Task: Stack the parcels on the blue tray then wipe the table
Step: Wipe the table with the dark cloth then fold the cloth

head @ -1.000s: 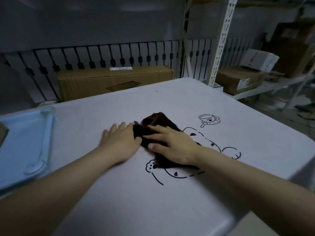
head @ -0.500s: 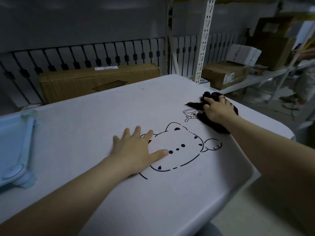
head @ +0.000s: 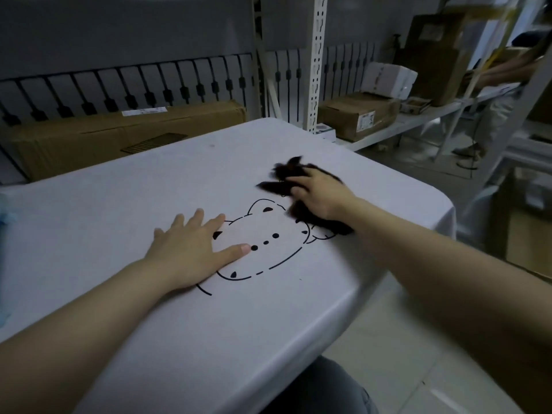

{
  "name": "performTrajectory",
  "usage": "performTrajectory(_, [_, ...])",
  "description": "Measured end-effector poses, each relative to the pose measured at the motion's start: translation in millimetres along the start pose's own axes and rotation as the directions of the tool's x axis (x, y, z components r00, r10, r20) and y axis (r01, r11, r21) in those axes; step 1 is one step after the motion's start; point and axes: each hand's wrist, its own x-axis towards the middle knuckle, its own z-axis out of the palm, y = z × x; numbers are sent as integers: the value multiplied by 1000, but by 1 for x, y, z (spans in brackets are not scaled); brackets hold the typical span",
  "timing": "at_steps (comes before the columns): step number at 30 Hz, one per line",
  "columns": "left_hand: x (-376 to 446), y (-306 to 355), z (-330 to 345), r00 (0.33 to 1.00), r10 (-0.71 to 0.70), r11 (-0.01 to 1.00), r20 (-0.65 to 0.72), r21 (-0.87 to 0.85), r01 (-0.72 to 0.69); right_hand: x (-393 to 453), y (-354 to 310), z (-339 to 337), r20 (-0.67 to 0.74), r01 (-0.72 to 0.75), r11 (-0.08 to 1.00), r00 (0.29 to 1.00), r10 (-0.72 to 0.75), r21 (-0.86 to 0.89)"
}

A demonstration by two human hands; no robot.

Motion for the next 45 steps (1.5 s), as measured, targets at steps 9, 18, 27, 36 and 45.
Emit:
performTrajectory(9, [-13, 0, 0, 999, -9, 997, -35, -82, 6, -77, 85, -38, -115, -444, 895, 892, 438, -38])
performTrajectory(18, [-73, -24, -6, 998, -31, 980, -50, -197, 21, -100, -53, 5, -13, -34, 999, 999, 34, -19])
performTrajectory(27, [-134, -62, -5, 968, -216, 891, -127, -431, 142, -148, -230, 63, 52, 487, 847, 860, -507, 211])
performTrajectory(36, [-180, -101, -16, 899, -310, 819, -310, -567, 87, -106, -171, -19, 214, -216, 277, 976, 37, 936])
performTrajectory(45, [-183, -110, 20, 973, -193, 929, -128, -344, 139, -92, -135, 20, -66, -77, 937, 992, 105, 341])
